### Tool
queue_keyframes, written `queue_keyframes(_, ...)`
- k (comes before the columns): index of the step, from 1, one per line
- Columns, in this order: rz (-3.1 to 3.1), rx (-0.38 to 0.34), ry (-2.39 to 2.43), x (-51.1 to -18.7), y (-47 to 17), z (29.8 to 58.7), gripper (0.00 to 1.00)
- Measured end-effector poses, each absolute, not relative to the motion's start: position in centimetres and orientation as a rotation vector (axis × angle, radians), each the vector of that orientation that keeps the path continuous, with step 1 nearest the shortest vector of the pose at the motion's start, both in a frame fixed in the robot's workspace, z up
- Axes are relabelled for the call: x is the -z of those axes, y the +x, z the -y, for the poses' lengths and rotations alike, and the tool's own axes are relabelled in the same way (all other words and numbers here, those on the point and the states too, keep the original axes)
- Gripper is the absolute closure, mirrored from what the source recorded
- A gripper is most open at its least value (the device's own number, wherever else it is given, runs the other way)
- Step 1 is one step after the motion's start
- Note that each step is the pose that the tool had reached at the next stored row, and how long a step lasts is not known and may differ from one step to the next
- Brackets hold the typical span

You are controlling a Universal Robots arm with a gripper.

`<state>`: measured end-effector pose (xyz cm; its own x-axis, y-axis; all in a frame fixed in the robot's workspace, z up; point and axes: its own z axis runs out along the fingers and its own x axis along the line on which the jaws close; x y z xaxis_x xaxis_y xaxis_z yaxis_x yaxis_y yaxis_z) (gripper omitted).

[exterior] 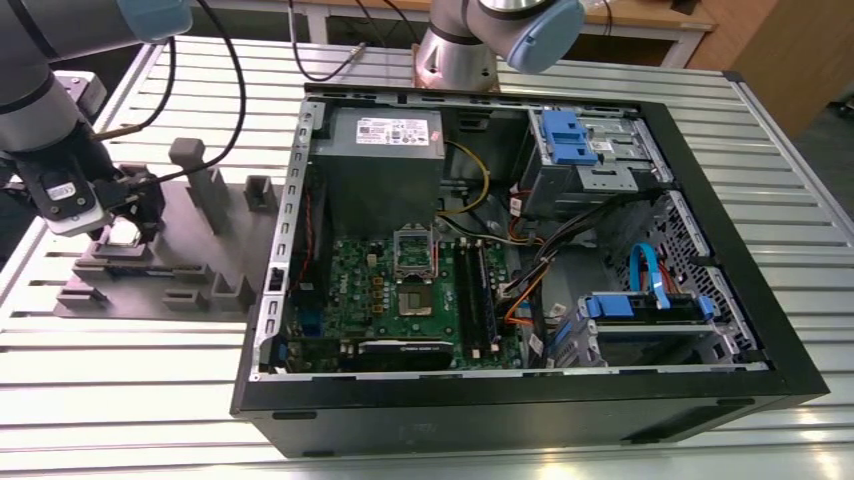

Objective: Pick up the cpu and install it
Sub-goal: 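Pick up the cpu and move it towards the insertion slot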

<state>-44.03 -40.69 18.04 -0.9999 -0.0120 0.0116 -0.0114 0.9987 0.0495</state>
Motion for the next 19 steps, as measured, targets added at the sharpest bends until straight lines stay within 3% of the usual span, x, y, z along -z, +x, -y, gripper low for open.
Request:
queue_keyframes(8, 3.129, 0.077, 0.018, -17.99, -43.94, 40.68, 0.34)
queue_keyframes(9, 3.129, 0.077, 0.018, -17.99, -43.93, 40.68, 0.41)
queue_keyframes(19, 3.129, 0.079, 0.018, -18.08, -43.96, 40.67, 0.41)
